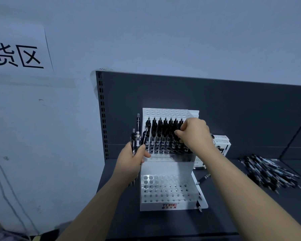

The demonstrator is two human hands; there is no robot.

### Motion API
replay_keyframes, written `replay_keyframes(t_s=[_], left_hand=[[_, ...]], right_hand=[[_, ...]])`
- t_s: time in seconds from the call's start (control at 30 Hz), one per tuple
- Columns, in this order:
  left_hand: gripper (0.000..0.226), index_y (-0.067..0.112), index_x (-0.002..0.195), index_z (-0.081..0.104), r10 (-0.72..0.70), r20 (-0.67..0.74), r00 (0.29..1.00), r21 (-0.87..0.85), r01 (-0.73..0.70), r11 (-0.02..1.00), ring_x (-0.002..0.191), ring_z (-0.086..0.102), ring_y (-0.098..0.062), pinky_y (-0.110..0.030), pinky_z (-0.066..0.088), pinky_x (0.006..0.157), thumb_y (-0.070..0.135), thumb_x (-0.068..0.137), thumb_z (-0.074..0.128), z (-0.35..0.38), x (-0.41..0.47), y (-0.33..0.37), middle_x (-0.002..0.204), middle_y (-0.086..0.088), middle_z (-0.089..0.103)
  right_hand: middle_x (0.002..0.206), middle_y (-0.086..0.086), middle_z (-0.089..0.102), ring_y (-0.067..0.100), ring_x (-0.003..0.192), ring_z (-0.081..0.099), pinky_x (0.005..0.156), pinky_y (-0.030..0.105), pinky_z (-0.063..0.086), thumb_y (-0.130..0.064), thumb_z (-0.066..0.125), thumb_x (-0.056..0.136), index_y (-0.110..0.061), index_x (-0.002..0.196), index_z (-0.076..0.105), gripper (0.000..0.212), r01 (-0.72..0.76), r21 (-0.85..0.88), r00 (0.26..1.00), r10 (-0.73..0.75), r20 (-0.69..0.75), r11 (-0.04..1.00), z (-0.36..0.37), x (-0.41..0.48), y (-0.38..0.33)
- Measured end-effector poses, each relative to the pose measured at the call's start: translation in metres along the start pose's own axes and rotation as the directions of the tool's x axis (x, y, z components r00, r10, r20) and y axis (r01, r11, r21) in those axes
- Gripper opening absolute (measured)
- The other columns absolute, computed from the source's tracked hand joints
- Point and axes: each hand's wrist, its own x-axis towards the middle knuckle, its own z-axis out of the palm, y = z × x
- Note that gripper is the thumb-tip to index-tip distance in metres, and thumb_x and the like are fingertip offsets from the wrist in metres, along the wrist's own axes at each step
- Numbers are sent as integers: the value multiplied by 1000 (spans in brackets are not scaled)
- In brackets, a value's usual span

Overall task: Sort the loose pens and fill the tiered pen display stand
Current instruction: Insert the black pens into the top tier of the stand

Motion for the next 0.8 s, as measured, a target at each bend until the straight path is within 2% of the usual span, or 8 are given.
replay_keyframes(t_s=[0.1, 0.17, 0.3, 0.37, 0.47, 0.57, 0.63, 0.8], left_hand=[[31, 7, 83, 62, 10, 34, 999, -70, -8, 997, 58, 55, -15, -32, 47, 62, 30, 99, 48, 1, -4, 6, 59, 1, 59], [28, 8, 85, 61, 10, 56, 998, -127, -2, 992, 59, 56, -21, -38, 48, 61, 30, 98, 49, 3, -5, 11, 62, -6, 61], [26, 9, 85, 60, 52, 133, 990, -128, -35, 991, 59, 58, -18, -37, 50, 59, 30, 98, 51, 12, -6, 23, 64, -2, 64], [24, 8, 89, 59, 76, 152, 985, -133, -55, 990, 61, 60, -15, -36, 53, 62, 28, 99, 49, 16, -6, 25, 68, 2, 67], [22, 9, 94, 58, 65, 158, 985, -147, -42, 988, 67, 65, -15, -38, 57, 69, 28, 99, 49, 17, -3, 19, 76, -4, 70], [24, 8, 92, 57, 42, 76, 996, -112, -34, 993, 76, 68, -15, -37, 59, 74, 30, 99, 48, 14, 1, 4, 82, -5, 69], [29, 3, 93, 55, 26, 16, 1000, -87, -24, 996, 74, 64, -14, -32, 56, 68, 29, 99, 46, 11, 4, -2, 85, -7, 67], [42, -3, 89, 57, 12, -82, 997, 89, -5, 996, 57, 46, -20, -41, 43, 57, 36, 99, 44, 3, 10, -11, 65, -8, 52]], right_hand=[[65, 2, 69, 22, 71, 66, 69, 34, 54, -29, 69, 85, -13, 74, 65, 20, 61, 199, 998, -56, -27, 978, -6, -5, -2], [65, 2, 68, 17, 62, 64, 63, 32, 52, -30, 69, 87, -14, 78, 69, 18, 108, 353, 989, -136, 54, 929, -10, -12, -10], [65, 5, 62, 19, 57, 50, 57, 33, 44, -28, 64, 92, -12, 90, 71, 18, 57, 488, 923, -232, 306, 871, -10, -22, -20], [65, 7, 58, 21, 59, 45, 58, 35, 40, -20, 65, 92, -6, 89, 66, 15, 1, 549, 913, -224, 340, 836, -10, -22, -19], [60, 5, 61, 20, 51, 46, 53, 32, 39, -15, 66, 90, -13, 83, 57, 12, -70, 624, 919, -193, 344, 778, -10, -19, -14], [56, 5, 65, 23, 48, 51, 49, 34, 39, -13, 65, 91, -11, 85, 50, 17, -125, 704, 951, -118, 287, 699, -19, -11, -6], [58, 7, 65, 28, 54, 60, 54, 38, 51, -12, 65, 91, -8, 89, 50, 15, -105, 734, 984, -38, 175, 671, -30, -5, -1], [69, 11, 71, 18, 60, 72, 61, 32, 59, -13, 68, 89, -10, 87, 54, 14, -2, 654, 994, 74, -82, 757, -44, 6, 6]])
